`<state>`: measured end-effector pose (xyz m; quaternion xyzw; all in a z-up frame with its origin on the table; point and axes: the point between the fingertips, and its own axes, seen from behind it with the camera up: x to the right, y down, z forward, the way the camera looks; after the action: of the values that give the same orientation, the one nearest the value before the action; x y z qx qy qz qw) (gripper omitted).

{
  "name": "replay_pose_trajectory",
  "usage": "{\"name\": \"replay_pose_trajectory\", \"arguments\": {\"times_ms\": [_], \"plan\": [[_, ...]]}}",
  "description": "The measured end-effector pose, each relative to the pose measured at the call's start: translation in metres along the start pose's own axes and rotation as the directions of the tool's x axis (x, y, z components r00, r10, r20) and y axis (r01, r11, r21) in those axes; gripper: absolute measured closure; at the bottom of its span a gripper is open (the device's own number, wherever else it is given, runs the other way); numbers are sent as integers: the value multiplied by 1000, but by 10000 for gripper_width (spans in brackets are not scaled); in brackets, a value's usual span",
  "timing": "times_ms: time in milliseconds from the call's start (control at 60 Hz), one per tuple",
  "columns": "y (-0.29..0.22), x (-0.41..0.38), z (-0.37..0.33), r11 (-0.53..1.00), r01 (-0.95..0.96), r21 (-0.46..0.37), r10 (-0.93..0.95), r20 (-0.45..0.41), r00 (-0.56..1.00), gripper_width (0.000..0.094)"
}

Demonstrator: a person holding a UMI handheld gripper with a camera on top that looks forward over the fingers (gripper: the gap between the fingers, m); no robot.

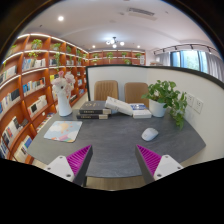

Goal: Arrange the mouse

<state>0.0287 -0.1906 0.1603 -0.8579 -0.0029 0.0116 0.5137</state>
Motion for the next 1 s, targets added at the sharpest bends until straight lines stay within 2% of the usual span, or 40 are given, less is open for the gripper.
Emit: {"name": "replay_pose_trajectory", "arguments": {"times_ms": [150,400,583,1000], "plan": [[20,-5,6,999,17,-45,-18,-12,1000,70],[65,60,32,991,-28,-129,18,-75,997,78],[77,122,71,982,-48,-183,23,-136,990,79],[77,183,213,943,-75,-326,44,-101,994,86]]}}
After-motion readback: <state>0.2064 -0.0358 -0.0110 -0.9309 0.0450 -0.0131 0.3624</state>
